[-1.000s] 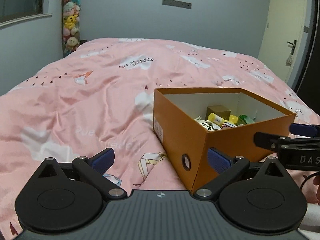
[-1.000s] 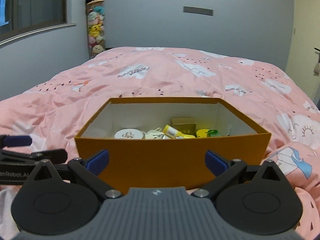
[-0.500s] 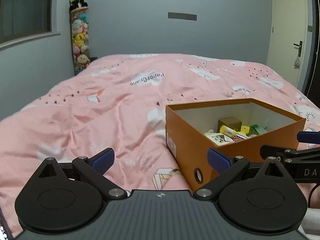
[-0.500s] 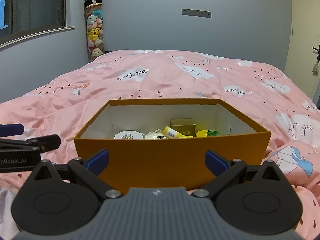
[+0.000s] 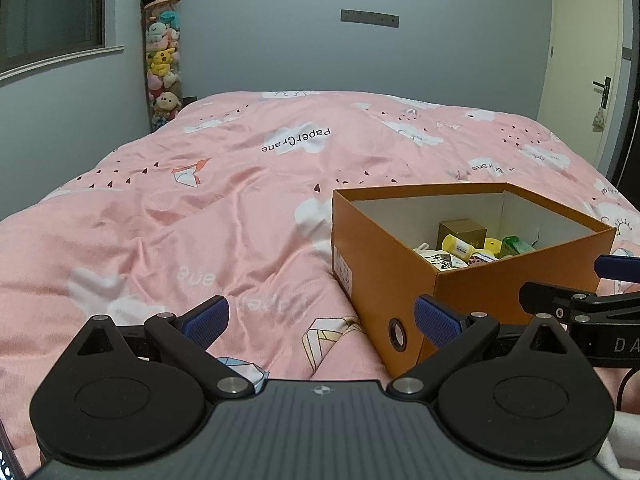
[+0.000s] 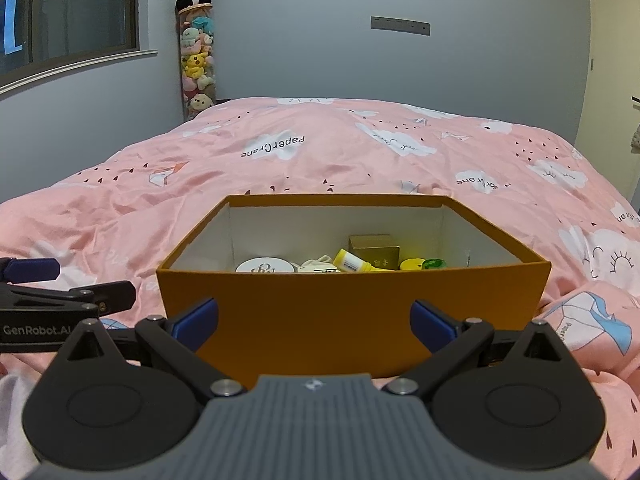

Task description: Organize rigid objects

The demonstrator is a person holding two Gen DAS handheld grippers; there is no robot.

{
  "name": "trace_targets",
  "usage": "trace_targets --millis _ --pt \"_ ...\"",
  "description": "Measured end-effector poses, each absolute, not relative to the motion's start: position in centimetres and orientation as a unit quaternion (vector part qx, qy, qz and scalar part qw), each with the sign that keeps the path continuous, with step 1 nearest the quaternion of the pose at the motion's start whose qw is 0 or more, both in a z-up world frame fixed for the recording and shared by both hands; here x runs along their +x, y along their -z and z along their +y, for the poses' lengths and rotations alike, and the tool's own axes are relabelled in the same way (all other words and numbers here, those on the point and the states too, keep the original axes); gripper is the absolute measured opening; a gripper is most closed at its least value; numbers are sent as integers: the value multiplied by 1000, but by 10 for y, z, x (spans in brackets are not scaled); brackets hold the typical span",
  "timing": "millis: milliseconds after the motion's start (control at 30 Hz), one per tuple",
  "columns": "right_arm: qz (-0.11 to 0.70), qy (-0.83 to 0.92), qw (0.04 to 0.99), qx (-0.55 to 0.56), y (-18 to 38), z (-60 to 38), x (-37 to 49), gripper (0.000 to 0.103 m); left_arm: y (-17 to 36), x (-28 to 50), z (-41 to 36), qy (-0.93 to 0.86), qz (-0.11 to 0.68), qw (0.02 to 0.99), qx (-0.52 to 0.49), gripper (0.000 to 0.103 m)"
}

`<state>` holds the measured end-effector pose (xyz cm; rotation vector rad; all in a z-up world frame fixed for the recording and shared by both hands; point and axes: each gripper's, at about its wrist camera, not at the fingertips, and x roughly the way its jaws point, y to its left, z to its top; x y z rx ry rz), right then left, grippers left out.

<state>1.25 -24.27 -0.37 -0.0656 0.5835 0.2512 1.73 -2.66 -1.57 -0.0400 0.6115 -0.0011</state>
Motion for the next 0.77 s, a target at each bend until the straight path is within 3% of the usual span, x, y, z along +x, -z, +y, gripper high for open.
trace_targets --millis 767 --pt "294 -130 946 -32 6 -240 14 100 18 18 -27 -3 303 953 -17 103"
